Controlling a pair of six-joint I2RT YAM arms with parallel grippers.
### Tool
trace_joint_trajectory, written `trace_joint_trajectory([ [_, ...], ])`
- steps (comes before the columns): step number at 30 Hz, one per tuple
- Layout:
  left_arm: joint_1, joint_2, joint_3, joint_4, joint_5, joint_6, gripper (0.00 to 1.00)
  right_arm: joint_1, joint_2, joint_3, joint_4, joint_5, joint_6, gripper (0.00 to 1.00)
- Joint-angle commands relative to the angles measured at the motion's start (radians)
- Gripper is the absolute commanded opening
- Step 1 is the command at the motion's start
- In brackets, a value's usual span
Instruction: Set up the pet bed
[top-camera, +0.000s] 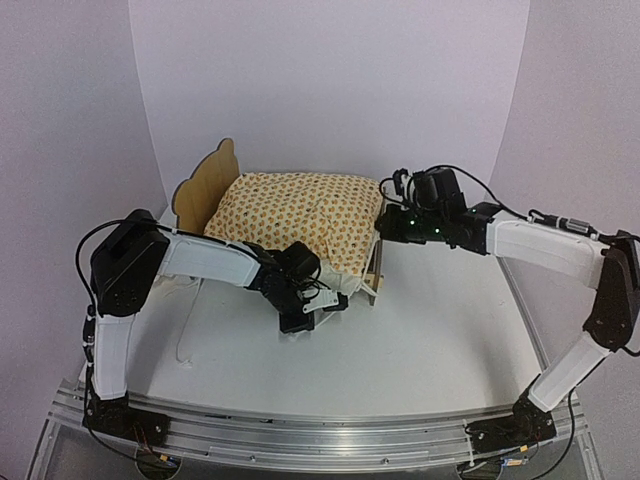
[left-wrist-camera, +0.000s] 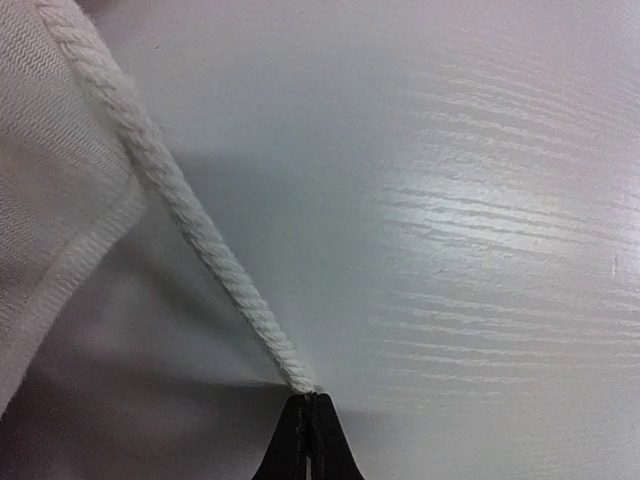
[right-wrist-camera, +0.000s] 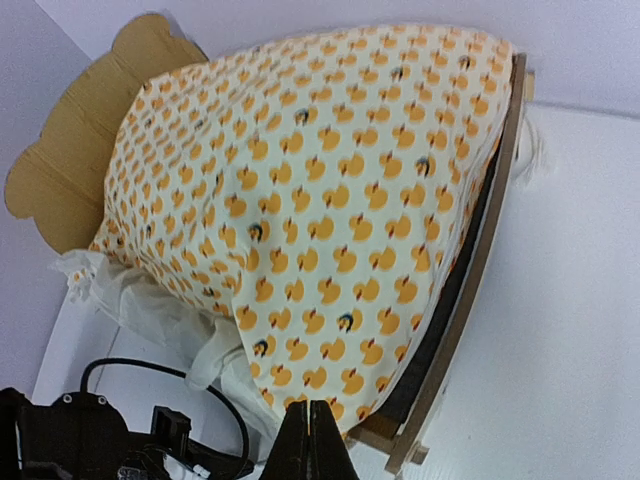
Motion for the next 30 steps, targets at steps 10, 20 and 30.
trace_joint_trajectory([
  [10, 0.01, -0.121, -0.247, -0.097, -0.023, 0.184, 0.0, -0.16, -0.051, 0.296, -0.095, 0.211, -0.22, 0.0],
  [20, 0.01, -0.119, -0.265, -0.072, -0.02, 0.179, 0.0, -0.175, -0.048, 0.466, -0.103, 0.251, -0.314, 0.0],
  [30, 0.009, -0.119, -0.245, -0.089, 0.02, 0.174, 0.0, -0.176, -0.06, 0.436, -0.139, 0.197, -0.302, 0.0],
])
